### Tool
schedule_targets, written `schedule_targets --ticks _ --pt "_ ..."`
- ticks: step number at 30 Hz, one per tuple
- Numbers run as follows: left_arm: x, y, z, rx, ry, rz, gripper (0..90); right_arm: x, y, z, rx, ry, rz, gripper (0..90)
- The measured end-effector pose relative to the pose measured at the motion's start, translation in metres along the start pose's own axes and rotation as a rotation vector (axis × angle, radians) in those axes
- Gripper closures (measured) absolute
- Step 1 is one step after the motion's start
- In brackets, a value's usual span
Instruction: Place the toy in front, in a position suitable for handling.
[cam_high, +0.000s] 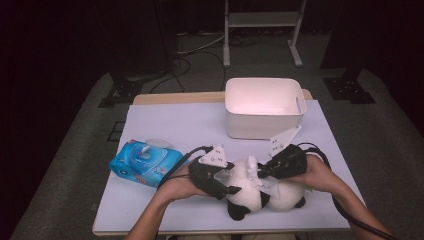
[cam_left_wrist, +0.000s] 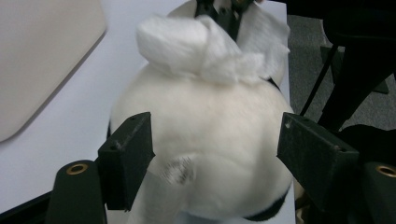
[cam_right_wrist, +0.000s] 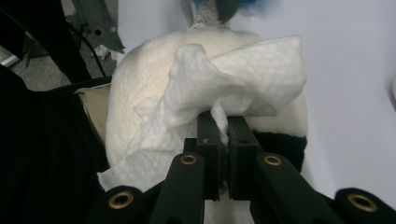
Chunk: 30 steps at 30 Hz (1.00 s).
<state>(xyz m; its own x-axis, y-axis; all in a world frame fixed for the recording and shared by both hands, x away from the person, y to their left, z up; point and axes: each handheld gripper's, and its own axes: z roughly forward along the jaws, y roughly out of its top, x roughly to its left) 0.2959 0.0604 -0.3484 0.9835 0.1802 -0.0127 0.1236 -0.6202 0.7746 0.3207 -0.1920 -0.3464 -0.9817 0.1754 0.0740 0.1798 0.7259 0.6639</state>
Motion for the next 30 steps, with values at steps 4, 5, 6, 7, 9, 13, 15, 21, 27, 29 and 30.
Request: schedule_targets --ticks 4,5,6,7,9,13,15,21,27,29,30 --pt "0.001 0.006 0.001 0.0 -0.006 -0.008 24.9 0.011 0.0 0.0 -0.004 0.014 -0.013 85.1" --pt "0.001 0.007 0.003 0.005 -0.008 -0.017 24.2 0.012 -0.001 0.001 -0.006 0.016 -0.018 85.1" --pt "0.001 0.007 0.005 0.006 -0.007 -0.024 23.5 0.015 -0.001 0.001 -0.005 0.023 -0.021 85.3" --pt "0.001 0.007 0.007 0.014 -0.013 -0.021 23.4 0.017 -0.002 0.001 -0.006 0.029 -0.022 85.3" --pt "-0.001 0.005 0.01 0.031 -0.033 -0.029 22.2 0.021 -0.003 0.0 -0.006 0.039 -0.025 85.3" --pt "-0.007 0.006 0.015 0.052 -0.052 -0.004 22.5 0.025 -0.006 -0.002 -0.007 0.06 -0.031 85.3" --pt "-0.01 0.008 0.017 0.075 -0.038 0.014 22.4 0.024 -0.006 -0.005 -0.01 0.057 -0.04 85.4" --pt "-0.015 0.01 0.018 0.076 -0.045 0.037 22.7 0.014 -0.018 -0.024 -0.006 -0.009 -0.005 85.3" --pt "-0.015 0.01 0.018 0.078 -0.043 0.041 22.9 -0.001 -0.046 -0.047 -0.022 -0.047 0.078 85.3" --pt "-0.016 0.01 0.018 0.078 -0.042 0.041 22.9 -0.005 -0.057 -0.054 -0.024 -0.06 0.102 85.2" --pt "-0.016 0.01 0.018 0.078 -0.042 0.041 22.8 -0.007 -0.061 -0.056 -0.027 -0.061 0.123 85.3"
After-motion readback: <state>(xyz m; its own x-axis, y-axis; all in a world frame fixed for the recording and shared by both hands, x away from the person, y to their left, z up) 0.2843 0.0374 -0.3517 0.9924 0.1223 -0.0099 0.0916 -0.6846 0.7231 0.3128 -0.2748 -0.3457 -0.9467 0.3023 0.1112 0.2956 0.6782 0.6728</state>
